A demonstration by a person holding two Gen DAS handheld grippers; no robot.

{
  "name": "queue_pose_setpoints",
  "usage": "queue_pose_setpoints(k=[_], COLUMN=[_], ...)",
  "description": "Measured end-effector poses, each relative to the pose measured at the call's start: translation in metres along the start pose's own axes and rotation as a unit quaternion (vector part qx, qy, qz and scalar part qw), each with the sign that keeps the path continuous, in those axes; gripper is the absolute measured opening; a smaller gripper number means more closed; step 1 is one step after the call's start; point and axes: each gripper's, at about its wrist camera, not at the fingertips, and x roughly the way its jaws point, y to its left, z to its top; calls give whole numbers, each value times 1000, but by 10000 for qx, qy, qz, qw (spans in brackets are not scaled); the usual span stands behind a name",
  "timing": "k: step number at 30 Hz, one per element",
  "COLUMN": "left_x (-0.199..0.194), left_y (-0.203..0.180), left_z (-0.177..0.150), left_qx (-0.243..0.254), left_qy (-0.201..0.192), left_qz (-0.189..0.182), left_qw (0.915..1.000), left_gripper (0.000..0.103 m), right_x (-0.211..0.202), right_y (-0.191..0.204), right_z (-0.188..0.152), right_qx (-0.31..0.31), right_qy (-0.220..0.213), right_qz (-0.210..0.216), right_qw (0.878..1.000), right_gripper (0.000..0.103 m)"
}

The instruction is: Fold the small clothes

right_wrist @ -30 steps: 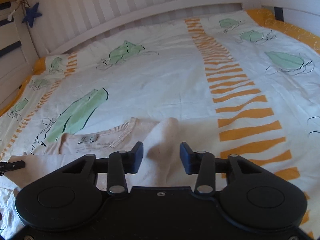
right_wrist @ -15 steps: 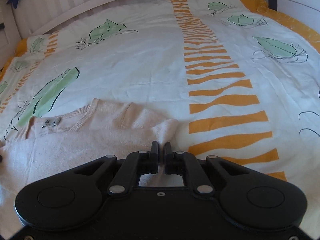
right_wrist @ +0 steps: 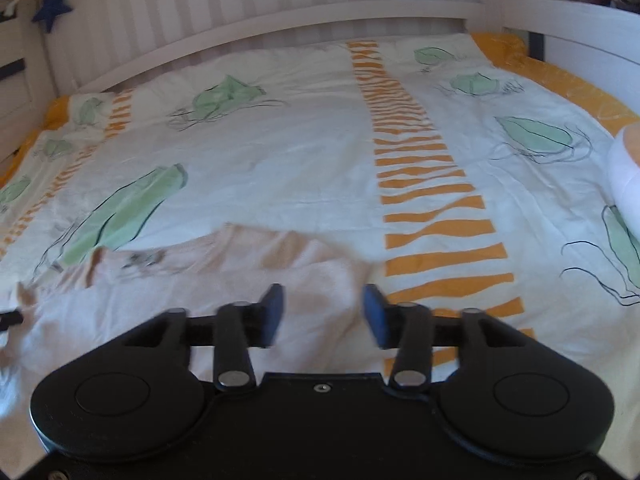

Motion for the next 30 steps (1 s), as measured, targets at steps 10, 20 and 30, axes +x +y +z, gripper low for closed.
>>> queue_pose_setpoints(k=[10, 20, 30], left_x=[-14, -88, -120], left_y=[13, 98, 201], left_z=[-6, -17, 1], left_qx=[-50, -1382, -2458], left_qy=[335, -191, -773], left_qz=[593, 821, 1411], left_qw=[9977, 9868, 9559], left_gripper=[70, 82, 84], right_x=[-3, -53, -28], right_y=[-10, 56, 111], right_z=[-24, -42, -89], right_qx=[187, -5, -435], right_qy=[168, -227, 3], right_qz=[-413, 698, 967], right_qw=[9988, 9973, 9944], right_gripper=[59, 62, 62])
